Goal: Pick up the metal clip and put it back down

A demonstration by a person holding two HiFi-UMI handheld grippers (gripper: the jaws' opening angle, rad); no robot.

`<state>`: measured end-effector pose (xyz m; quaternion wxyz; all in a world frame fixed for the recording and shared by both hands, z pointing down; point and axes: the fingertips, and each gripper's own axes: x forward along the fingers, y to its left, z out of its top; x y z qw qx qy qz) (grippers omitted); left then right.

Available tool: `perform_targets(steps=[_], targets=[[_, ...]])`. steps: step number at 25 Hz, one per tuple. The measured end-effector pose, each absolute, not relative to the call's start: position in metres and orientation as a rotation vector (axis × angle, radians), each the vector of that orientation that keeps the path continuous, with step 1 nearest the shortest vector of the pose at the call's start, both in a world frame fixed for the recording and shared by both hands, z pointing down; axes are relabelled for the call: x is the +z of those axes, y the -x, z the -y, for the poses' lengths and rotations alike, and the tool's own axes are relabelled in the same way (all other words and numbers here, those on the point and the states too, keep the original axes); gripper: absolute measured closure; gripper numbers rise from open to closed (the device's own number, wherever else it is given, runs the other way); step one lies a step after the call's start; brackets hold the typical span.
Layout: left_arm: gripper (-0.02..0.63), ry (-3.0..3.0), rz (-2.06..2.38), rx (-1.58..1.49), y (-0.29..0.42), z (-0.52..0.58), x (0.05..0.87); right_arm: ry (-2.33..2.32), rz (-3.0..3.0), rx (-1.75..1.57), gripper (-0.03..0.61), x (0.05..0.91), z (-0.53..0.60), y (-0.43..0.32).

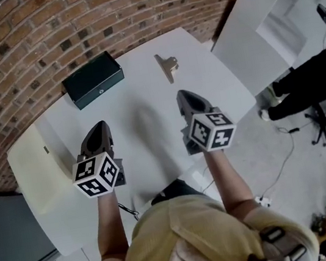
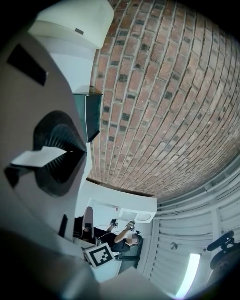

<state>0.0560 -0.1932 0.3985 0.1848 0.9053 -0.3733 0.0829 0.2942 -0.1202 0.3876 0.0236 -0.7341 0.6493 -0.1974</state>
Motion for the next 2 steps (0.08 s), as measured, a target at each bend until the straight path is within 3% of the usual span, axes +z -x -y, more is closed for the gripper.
perform_targets(steps=[2], targets=[[0.611, -2.551, 1.055, 0.230, -0.0558, 0.1956, 0.3985, 2.274, -2.014, -0.608, 0.575, 0.3883, 0.1210, -0.2944]])
